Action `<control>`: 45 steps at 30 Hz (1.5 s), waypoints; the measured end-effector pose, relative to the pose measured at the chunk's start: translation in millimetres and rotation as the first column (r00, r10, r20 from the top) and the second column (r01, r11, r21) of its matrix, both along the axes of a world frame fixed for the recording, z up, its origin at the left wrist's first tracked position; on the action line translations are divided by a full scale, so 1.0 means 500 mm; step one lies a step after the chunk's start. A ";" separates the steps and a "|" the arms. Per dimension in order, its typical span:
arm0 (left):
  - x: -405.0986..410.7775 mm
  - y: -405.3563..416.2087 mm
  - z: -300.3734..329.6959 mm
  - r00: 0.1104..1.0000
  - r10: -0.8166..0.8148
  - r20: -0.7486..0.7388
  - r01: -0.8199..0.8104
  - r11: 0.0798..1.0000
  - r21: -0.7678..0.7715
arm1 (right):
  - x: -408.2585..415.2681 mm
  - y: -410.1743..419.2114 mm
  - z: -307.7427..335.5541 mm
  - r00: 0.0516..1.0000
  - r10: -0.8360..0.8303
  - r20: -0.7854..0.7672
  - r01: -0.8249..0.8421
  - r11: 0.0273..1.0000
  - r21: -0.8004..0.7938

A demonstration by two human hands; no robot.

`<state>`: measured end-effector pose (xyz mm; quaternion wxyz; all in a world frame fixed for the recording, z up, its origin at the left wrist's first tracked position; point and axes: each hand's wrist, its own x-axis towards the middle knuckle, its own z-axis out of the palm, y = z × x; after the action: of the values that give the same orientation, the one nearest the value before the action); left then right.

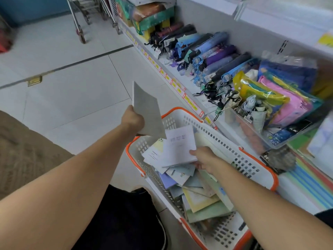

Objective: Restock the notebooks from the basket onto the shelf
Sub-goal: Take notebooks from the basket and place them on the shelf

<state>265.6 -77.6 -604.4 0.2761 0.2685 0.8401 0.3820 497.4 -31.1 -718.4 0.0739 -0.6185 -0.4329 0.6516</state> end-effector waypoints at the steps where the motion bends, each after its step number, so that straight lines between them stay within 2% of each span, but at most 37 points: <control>1: -0.003 -0.001 -0.005 0.999 0.034 -0.007 -0.034 0.999 -0.028 | 0.017 0.019 0.030 0.998 -0.014 -0.061 0.014 1.000 -0.007; 5: -0.010 -0.012 -0.008 0.989 0.122 -0.084 -0.132 0.984 -0.123 | 0.082 0.089 0.194 0.986 -0.013 -0.164 0.039 0.987 0.153; 7: 0.005 -0.010 0.000 0.994 0.107 -0.016 -0.108 0.989 -0.100 | 0.097 0.109 0.274 0.972 0.004 -0.233 0.052 0.971 0.234; 9: 0.041 -0.002 0.018 0.964 0.089 0.249 -0.085 0.996 -0.025 | 0.109 0.118 0.341 0.924 -0.042 -0.380 0.134 0.966 0.220; 11: 0.087 0.005 0.041 0.821 0.012 0.571 -0.081 0.992 0.096 | 0.113 0.113 0.391 0.855 -0.061 -0.515 0.180 0.966 0.186; 13: 0.133 0.019 0.065 0.694 -0.094 0.713 -0.095 0.971 0.220 | 0.122 0.105 0.416 0.835 -0.048 -0.548 0.202 0.953 0.225; 15: 0.172 0.033 0.094 0.623 -0.168 0.764 -0.128 0.942 0.311 | 0.134 0.094 0.427 0.849 -0.055 -0.525 0.228 0.935 0.270; 16: 0.189 0.042 0.106 0.623 -0.209 0.754 -0.118 0.927 0.355 | 0.140 0.091 0.426 0.862 -0.063 -0.504 0.239 0.926 0.293; 20: 0.242 0.066 0.153 0.714 -0.352 0.605 0.038 0.883 0.468 | 0.160 0.079 0.419 0.934 -0.058 -0.353 0.233 0.848 0.477; 23: 0.262 0.080 0.190 0.676 -0.453 0.581 0.102 0.839 0.535 | 0.175 0.071 0.442 0.946 -0.056 -0.319 0.229 0.811 0.539; 25: 0.269 0.101 0.221 0.633 -0.580 0.513 0.200 0.762 0.615 | 0.202 0.078 0.471 0.914 -0.070 -0.399 0.272 0.836 0.477; 27: 0.281 0.129 0.272 0.594 -0.680 0.430 0.303 0.684 0.664 | 0.238 0.091 0.522 0.814 -0.078 -0.575 0.326 0.882 0.342; 28: 0.290 0.148 0.303 0.577 -0.715 0.395 0.342 0.650 0.679 | 0.258 0.099 0.551 0.781 -0.048 -0.623 0.312 0.894 0.322; 31: 0.337 0.210 0.405 0.531 -0.791 0.303 0.482 0.576 0.660 | 0.304 0.121 0.641 0.786 0.048 -0.617 0.264 0.875 0.405; 33: 0.376 0.254 0.466 0.538 -0.791 0.291 0.513 0.582 0.631 | 0.322 0.146 0.686 0.749 -0.040 -0.661 0.379 0.845 0.377; 35: 0.411 0.290 0.512 0.540 -0.762 0.357 0.471 0.625 0.622 | 0.335 0.180 0.725 0.668 -0.142 -0.731 0.493 0.820 0.291; 38: 0.436 0.327 0.539 0.603 -0.682 0.414 0.391 0.705 0.592 | 0.350 0.263 0.761 0.556 -0.299 -0.775 0.617 0.774 0.144; 42: 0.440 0.347 0.527 0.612 -0.646 0.457 0.347 0.738 0.579 | 0.372 0.399 0.761 0.523 -0.443 -0.729 0.679 0.732 0.042; 45: 0.439 0.361 0.512 0.613 -0.652 0.446 0.380 0.738 0.558 | 0.372 0.481 0.746 0.571 -0.471 -0.672 0.675 0.735 0.058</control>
<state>485.2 102.9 -348.2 0.5719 0.4159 0.4844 0.5152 683.4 209.4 -345.2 0.5165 -0.4577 -0.2522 0.6784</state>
